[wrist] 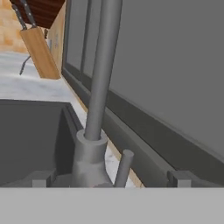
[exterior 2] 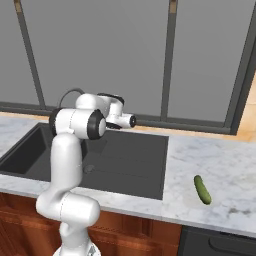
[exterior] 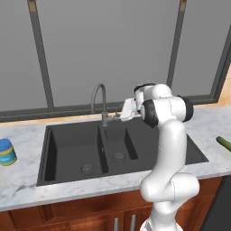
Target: Turn on the sink faucet. Then move the cucumber from the counter to the sink. Turn off the sink. Move the vegetable from the sink to the pot next to the stove. Finally move the pot to the rear left burner.
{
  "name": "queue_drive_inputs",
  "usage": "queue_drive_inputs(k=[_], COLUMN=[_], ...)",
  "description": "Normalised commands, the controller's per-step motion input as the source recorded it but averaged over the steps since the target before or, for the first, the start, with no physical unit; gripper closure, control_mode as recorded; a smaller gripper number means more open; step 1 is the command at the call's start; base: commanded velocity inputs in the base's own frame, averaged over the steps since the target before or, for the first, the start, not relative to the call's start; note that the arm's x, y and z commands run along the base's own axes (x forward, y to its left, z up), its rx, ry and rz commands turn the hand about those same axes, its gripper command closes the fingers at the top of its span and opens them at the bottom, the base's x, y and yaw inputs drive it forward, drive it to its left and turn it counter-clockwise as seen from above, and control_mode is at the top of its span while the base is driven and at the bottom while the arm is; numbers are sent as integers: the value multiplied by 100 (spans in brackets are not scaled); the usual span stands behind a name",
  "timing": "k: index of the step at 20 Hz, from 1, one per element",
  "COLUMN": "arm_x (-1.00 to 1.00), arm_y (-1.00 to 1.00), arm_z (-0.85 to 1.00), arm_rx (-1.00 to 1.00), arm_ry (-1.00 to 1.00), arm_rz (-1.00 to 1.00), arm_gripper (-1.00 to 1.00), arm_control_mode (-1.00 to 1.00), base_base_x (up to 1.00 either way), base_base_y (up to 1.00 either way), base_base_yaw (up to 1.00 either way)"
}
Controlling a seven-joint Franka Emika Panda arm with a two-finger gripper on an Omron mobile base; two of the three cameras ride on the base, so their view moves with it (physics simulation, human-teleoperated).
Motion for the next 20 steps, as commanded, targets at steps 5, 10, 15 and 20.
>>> queue_drive_inputs(k=[5, 10, 15, 20], arm_x=[0, 6, 11, 20], arm_y=[47, 34, 25, 9], arm_z=[-15, -15, -12, -18], arm_rx=[3, 4, 4, 5], arm_ry=[5, 5, 7, 8], arm_rz=[8, 7, 5, 2], arm_gripper=[-100, -100, -100, -100], arm_control_mode=[-100, -100, -100, -100], base_base_x=[0, 0, 0, 0], base_base_y=[0, 0, 0, 0], base_base_yaw=[0, 0, 0, 0])
